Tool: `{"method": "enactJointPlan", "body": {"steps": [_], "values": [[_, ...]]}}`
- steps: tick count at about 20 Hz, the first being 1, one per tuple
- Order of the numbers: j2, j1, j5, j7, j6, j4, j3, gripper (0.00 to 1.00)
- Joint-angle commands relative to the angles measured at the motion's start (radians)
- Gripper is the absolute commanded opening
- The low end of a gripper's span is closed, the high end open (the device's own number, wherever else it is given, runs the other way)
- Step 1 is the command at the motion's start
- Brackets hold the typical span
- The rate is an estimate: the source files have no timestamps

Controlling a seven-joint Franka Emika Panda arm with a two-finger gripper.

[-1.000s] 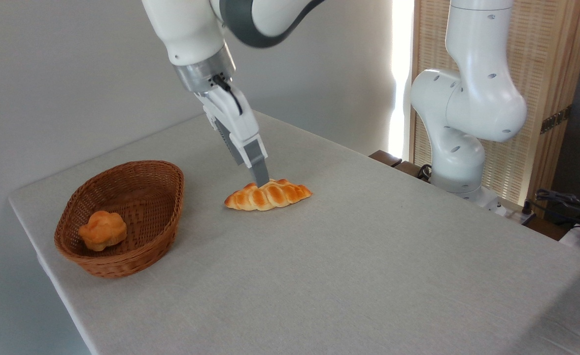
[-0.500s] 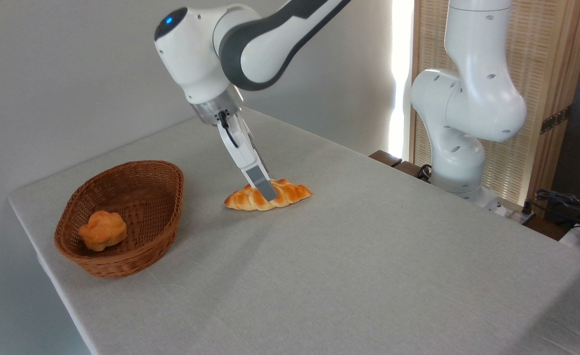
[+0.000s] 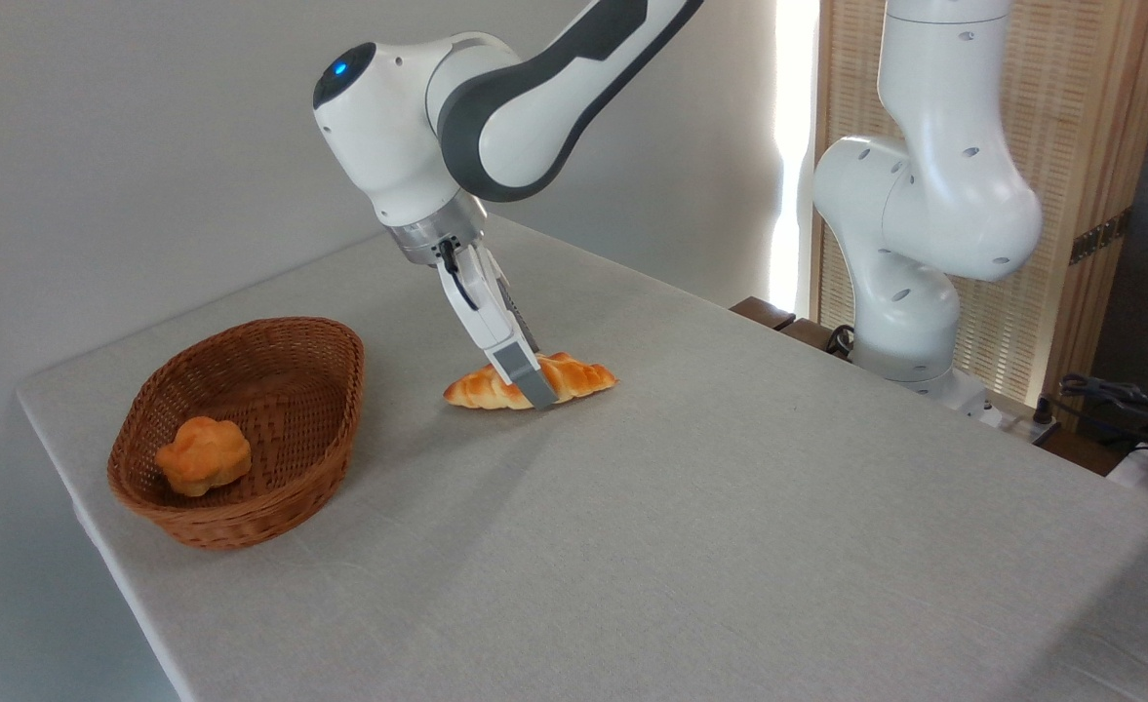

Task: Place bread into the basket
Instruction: 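Close the gripper around the croissant roll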

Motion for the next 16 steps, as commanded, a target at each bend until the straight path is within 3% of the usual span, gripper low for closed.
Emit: {"method": "enactJointPlan", "body": {"steps": [1,4,6,16], "values": [[0.009,-0.006,-0.015,0.020,0.025,-0.017,0.005,0.98],[0.011,-0.006,-0.015,0.020,0.025,-0.017,0.003,0.58],[0.018,-0.006,-0.015,0.020,0.025,-0.017,0.003,0.46],[0.021,-0.006,-0.015,0.020,0.025,-0.017,0.005,0.35]]}}
